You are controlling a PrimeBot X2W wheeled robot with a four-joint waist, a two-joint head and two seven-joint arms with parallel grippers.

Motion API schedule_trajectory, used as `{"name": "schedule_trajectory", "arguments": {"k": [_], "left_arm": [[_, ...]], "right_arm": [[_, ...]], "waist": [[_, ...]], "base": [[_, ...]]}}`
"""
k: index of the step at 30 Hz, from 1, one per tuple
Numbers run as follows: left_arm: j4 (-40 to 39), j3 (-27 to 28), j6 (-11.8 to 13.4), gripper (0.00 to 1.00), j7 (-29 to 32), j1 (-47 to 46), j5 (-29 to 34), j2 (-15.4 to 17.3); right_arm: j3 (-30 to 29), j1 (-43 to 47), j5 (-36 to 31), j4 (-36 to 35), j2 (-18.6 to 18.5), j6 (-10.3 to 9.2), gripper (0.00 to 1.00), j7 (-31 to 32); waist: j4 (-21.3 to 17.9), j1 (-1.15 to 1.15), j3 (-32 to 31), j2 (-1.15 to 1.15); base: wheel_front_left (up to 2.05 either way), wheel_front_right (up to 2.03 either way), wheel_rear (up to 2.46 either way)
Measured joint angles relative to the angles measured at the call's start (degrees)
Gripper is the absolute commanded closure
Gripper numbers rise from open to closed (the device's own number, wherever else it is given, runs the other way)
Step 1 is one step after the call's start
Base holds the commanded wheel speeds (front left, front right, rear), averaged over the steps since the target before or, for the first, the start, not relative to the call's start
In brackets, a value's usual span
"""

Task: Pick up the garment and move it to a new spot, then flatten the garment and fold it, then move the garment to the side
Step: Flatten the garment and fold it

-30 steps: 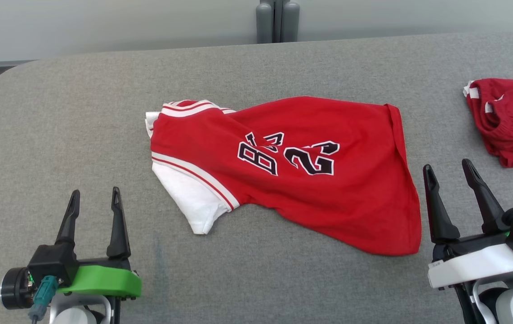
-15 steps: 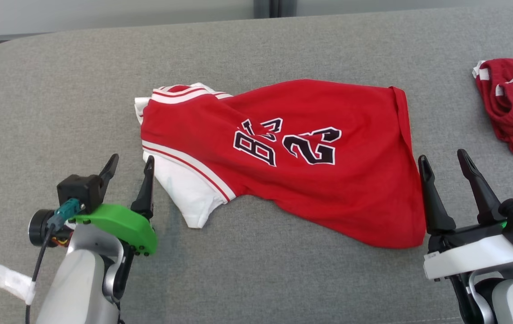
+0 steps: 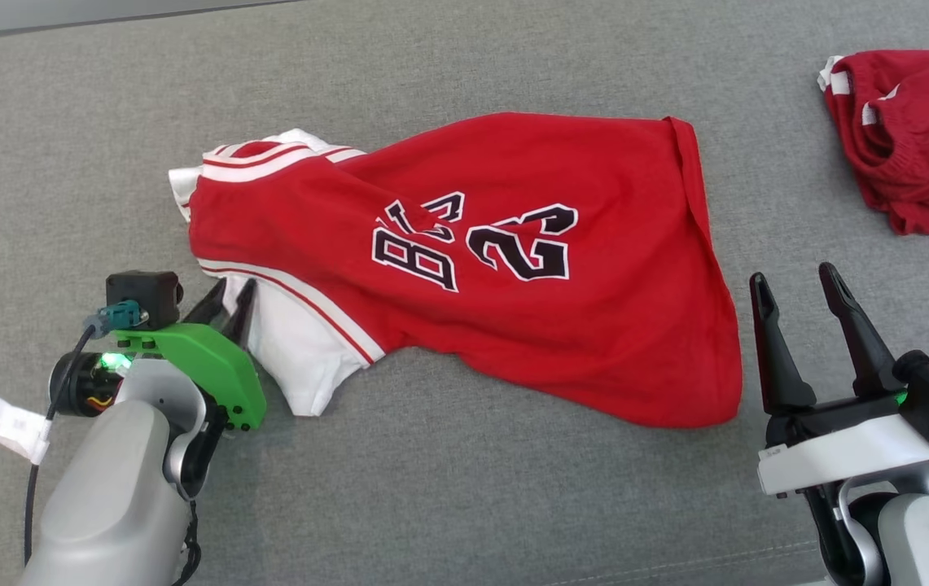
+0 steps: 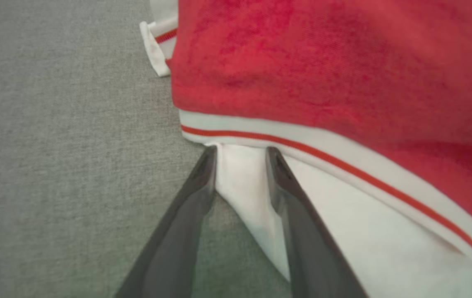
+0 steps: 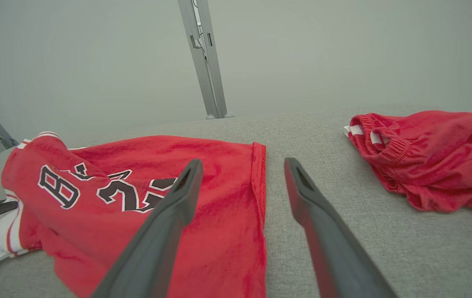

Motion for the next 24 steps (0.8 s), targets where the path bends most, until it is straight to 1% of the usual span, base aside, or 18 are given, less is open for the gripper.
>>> {"name": "schedule_trajectory", "arguments": {"k": [3,5,7,10,13,16,21,24], "left_arm": [[-0.88,-1.93,-0.08,1.00,-3.80,-0.01,-1.81,1.64],[-2.13,-1.93,-0.09,1.00,-6.78,0.19,-2.04,3.18],[-4.13,-1.87,-0.04,1.00,-8.61,1.29,-1.96,3.83],[-9.25,-1.88,1.81,1.00,-10.24,4.67,-0.85,4.35],[-16.42,-1.63,5.09,1.00,-10.03,8.98,-0.14,5.35],[-25.98,-1.26,9.43,1.00,-8.59,14.33,0.53,6.11],[-40.18,-0.26,16.83,1.00,-3.88,22.95,1.89,7.72],[-46.66,0.09,19.92,1.00,-1.00,26.78,2.42,8.60]], "right_arm": [[-0.46,0.02,0.15,0.37,0.04,0.00,0.00,-0.24],[-0.86,0.14,0.16,0.62,0.05,0.00,0.00,-0.31],[-1.37,0.61,0.23,0.71,0.07,0.00,0.00,-0.31],[-1.75,1.22,0.37,0.78,0.07,0.00,0.00,-0.30],[-2.11,2.03,0.62,0.79,0.04,0.00,0.00,-0.20],[-2.36,2.50,0.78,0.65,0.01,0.00,0.00,-0.10],[-2.89,3.32,0.85,0.52,0.10,0.00,0.00,0.15],[-3.08,3.78,0.85,0.34,0.22,0.00,0.00,0.32]], "waist": [[-0.20,0.00,-0.06,0.00],[-0.04,0.00,-0.48,0.00],[0.33,0.00,-1.01,0.00],[1.25,0.00,-1.97,0.00],[2.38,0.00,-2.93,0.00],[3.77,0.00,-3.91,0.00],[5.82,0.00,-5.40,0.00],[7.04,0.00,-6.07,0.00]], "base": [[0.00,0.00,0.00],[0.00,0.00,0.00],[0.00,0.00,0.00],[0.00,0.00,0.00],[0.00,0.00,0.00],[0.00,0.00,0.00],[0.00,0.00,0.00],[0.00,0.00,0.00]]}}
